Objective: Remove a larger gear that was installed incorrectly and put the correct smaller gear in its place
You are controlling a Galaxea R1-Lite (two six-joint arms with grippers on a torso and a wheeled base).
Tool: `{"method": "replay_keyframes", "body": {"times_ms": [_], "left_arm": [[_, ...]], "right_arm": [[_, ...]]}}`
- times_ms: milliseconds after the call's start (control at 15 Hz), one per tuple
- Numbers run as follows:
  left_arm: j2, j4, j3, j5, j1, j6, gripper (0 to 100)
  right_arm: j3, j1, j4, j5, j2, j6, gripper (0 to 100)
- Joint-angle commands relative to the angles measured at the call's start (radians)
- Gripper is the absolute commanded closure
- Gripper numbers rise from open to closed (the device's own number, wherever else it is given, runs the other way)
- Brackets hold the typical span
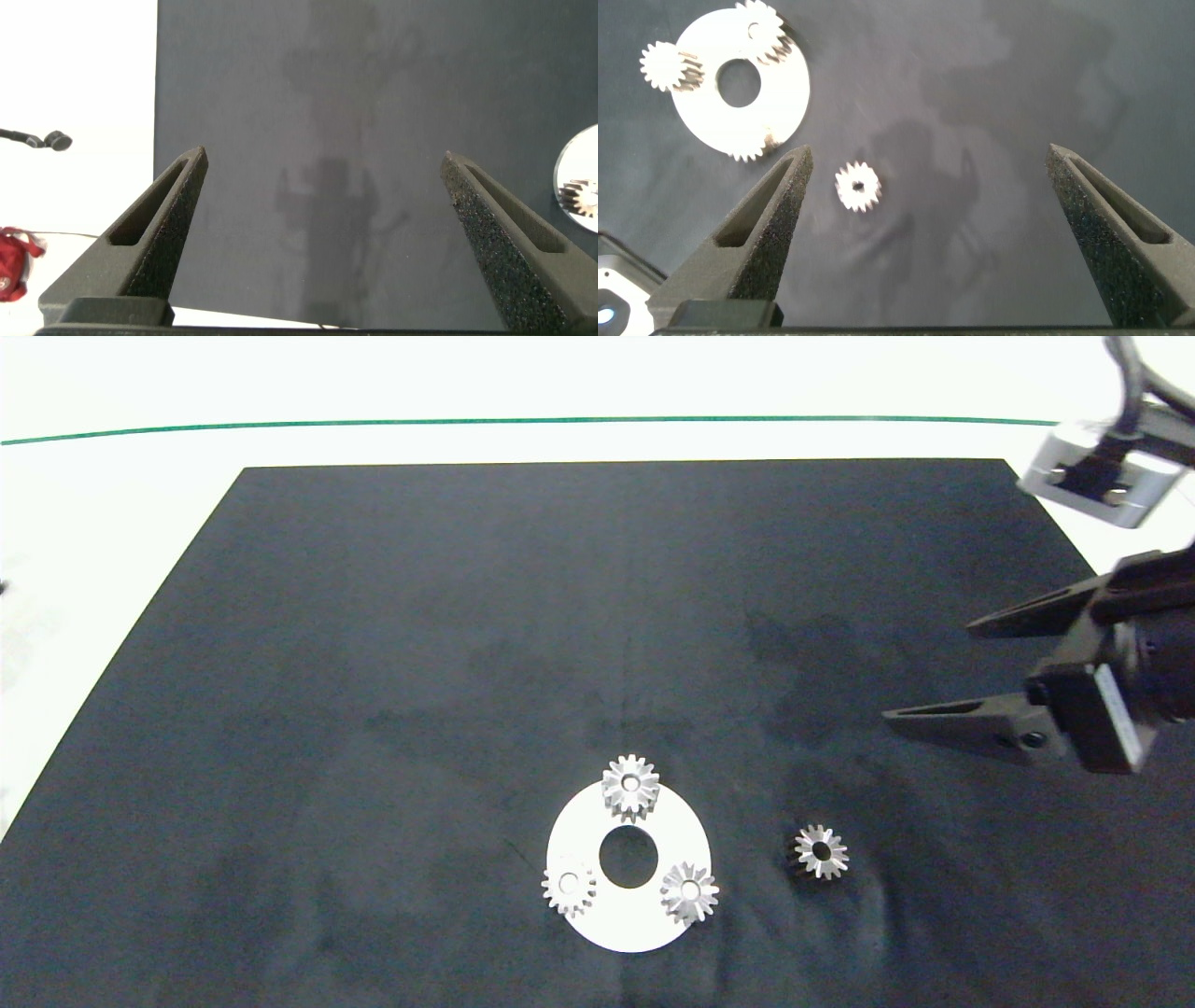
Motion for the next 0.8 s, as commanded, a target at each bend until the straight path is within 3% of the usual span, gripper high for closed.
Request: {"method": "replay_keyframes", "body": {"times_ms": [67,200,267,467,800], "left_arm": [[-0.026,0.005,-0.006,0.001,-0.001,0.0,0],[-0.024,0.005,-0.007,0.001,-0.001,0.0,0],[-0.026,0.005,-0.007,0.001,-0.002,0.0,0],[-0.029,0.005,-0.009,0.001,-0.002,0.0,0],[-0.037,0.005,-0.019,0.001,-0.001,-0.001,0]], "right_arm": [[-0.137,0.096,0.042,-0.041,0.203,-0.012,0],[-0.288,0.139,0.232,-0.04,0.269,-0.017,0],[-0.369,0.16,0.294,-0.04,0.312,-0.014,0],[-0.489,0.203,0.301,-0.04,0.405,-0.011,0],[-0.487,0.252,0.304,-0.04,0.476,0.004,0]]}}
